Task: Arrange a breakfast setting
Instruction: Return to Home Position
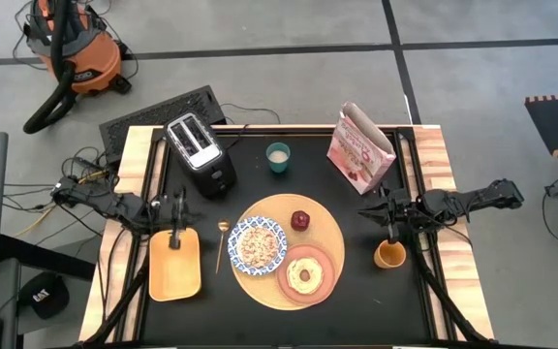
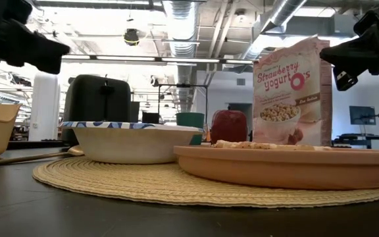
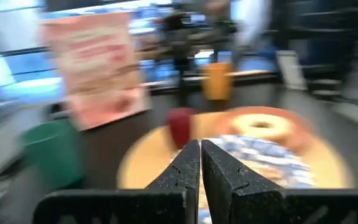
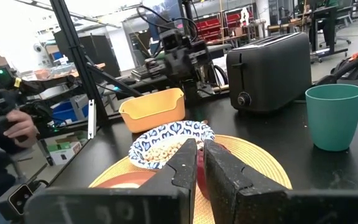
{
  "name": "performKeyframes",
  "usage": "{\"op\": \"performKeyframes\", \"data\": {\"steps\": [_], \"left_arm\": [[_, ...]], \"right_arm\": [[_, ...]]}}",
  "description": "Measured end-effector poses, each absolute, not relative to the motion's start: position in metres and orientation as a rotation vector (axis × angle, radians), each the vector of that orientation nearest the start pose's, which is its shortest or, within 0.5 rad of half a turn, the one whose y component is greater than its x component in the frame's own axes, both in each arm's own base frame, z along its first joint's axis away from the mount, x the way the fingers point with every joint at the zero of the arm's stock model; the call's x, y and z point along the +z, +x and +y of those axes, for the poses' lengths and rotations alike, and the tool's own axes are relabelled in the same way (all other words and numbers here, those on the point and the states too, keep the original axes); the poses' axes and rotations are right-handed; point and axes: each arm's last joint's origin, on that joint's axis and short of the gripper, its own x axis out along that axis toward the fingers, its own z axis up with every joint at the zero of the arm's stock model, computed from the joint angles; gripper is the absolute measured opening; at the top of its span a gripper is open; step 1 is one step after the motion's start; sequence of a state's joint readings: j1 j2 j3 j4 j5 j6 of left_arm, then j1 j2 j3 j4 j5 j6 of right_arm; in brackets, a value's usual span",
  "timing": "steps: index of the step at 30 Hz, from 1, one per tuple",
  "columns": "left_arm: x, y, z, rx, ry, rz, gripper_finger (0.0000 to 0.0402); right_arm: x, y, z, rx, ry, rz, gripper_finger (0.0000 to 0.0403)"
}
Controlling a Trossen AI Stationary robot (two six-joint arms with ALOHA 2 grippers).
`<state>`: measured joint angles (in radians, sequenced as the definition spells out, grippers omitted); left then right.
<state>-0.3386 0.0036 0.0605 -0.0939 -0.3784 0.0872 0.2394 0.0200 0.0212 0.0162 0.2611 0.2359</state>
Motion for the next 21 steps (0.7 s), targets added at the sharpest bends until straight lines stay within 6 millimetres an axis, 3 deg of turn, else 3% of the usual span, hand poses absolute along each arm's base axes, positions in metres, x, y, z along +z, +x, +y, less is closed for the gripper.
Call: {"op": "performKeyframes", "data": {"steps": [2, 7, 12, 17, 21], "left_arm": [[0.174, 0.090, -0.023, -0.060, 0.099, 0.037, 0.0004], [0.175, 0.090, -0.025, -0.113, 0.096, 0.023, 0.0004], [0.186, 0.090, -0.026, -0.207, 0.066, -0.096, 0.0004], [0.170, 0.094, -0.026, -0.231, 0.031, -0.040, 0.0004], [0.168, 0.095, -0.024, -0.222, 0.076, -0.025, 0.0004]], "right_arm": [[0.171, 0.096, 0.016, -0.020, 0.240, -0.019, 0.0059], [0.171, 0.096, 0.016, -0.020, 0.241, -0.019, 0.0059], [0.171, 0.096, 0.016, -0.020, 0.241, -0.019, 0.0059], [0.171, 0.096, 0.016, -0.021, 0.241, -0.019, 0.0059], [0.171, 0.096, 0.016, -0.021, 0.242, -0.021, 0.0059]]}}
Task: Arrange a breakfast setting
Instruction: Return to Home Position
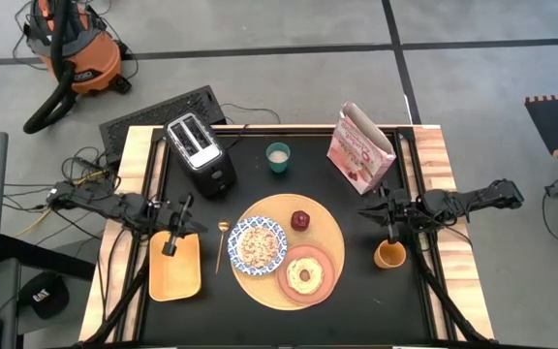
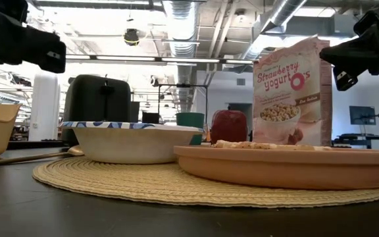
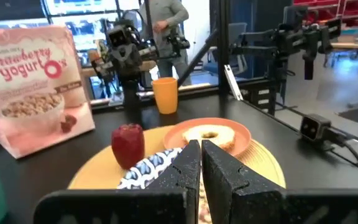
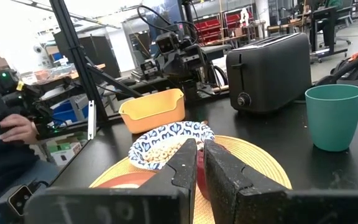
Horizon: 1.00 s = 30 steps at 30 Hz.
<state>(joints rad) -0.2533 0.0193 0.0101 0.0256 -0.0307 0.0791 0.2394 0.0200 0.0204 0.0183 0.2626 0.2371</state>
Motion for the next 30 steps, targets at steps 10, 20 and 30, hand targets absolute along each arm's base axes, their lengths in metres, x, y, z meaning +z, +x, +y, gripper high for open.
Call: {"op": "performKeyframes", "data": {"steps": [10, 20, 30], "left_arm": [[0.1683, 0.0960, -0.0218, -0.192, 0.072, -0.029, 0.0004], [0.1680, 0.0960, -0.0218, -0.192, 0.072, -0.029, 0.0004], [0.1678, 0.0961, -0.0217, -0.189, 0.072, -0.028, 0.0004]], "right_arm": [[0.1710, 0.0958, 0.0157, -0.020, 0.243, -0.025, 0.0059], [0.1711, 0.0957, 0.0157, -0.020, 0.243, -0.026, 0.0059], [0.1711, 0.0958, 0.0157, -0.020, 0.243, -0.026, 0.0059]]}}
